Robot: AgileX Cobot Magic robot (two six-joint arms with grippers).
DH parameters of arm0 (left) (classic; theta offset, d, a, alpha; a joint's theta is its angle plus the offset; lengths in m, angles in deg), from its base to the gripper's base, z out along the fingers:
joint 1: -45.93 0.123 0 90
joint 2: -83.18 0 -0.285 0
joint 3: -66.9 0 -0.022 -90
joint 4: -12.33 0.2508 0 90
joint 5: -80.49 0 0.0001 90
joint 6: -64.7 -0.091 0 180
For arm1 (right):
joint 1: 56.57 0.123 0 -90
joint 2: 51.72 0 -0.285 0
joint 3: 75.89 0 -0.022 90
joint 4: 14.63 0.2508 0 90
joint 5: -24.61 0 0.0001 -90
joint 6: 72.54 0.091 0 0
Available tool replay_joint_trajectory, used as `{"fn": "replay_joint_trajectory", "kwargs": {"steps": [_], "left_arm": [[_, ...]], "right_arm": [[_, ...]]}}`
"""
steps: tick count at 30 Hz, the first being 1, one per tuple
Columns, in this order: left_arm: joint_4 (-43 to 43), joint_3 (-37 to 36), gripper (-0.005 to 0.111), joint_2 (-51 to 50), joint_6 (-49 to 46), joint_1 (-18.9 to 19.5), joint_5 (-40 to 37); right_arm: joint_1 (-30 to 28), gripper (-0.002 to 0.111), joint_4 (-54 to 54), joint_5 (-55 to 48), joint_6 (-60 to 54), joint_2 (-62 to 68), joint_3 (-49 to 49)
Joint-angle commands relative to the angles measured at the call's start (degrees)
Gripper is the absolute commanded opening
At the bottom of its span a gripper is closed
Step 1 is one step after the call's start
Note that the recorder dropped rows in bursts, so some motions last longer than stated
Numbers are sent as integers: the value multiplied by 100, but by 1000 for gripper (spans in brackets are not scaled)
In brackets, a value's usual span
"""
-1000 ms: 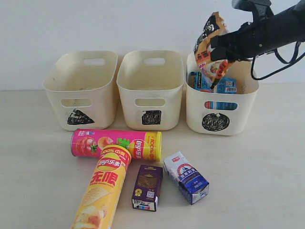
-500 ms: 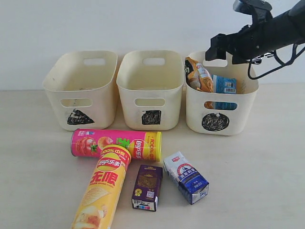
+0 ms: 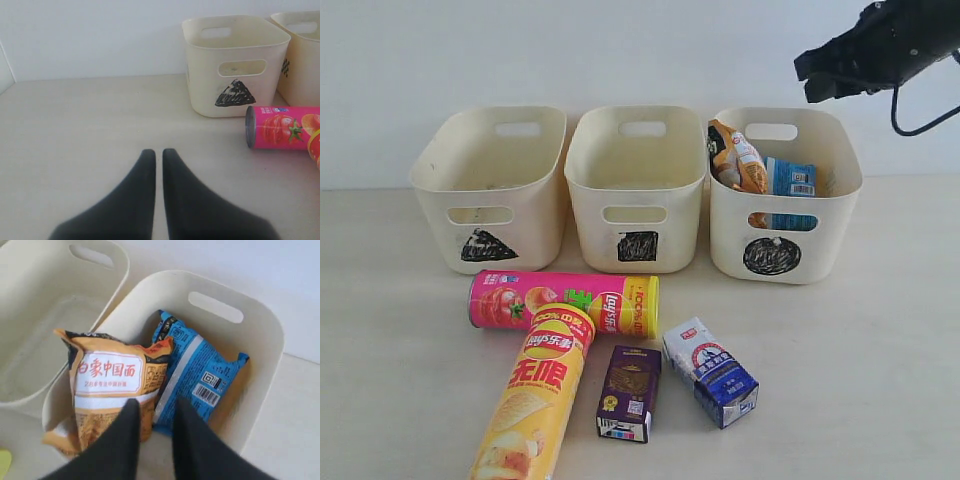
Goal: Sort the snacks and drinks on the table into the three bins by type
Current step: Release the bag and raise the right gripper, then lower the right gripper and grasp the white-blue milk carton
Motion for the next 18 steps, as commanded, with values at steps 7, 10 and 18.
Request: {"fn": "replay_joint_trajectory", "kwargs": {"steps": [7, 10, 18], "left_arm": [[-23, 22, 4, 20, 49, -40, 34], [-23, 22, 4, 20, 49, -40, 34], [-23, 22, 4, 20, 49, -40, 34]], "right_arm": [[42, 0, -507, -2035, -223, -571, -22], [382, 0, -492, -2103, -229, -751, 303], [1307, 0, -805, -1786, -195, -961, 1371]]}}
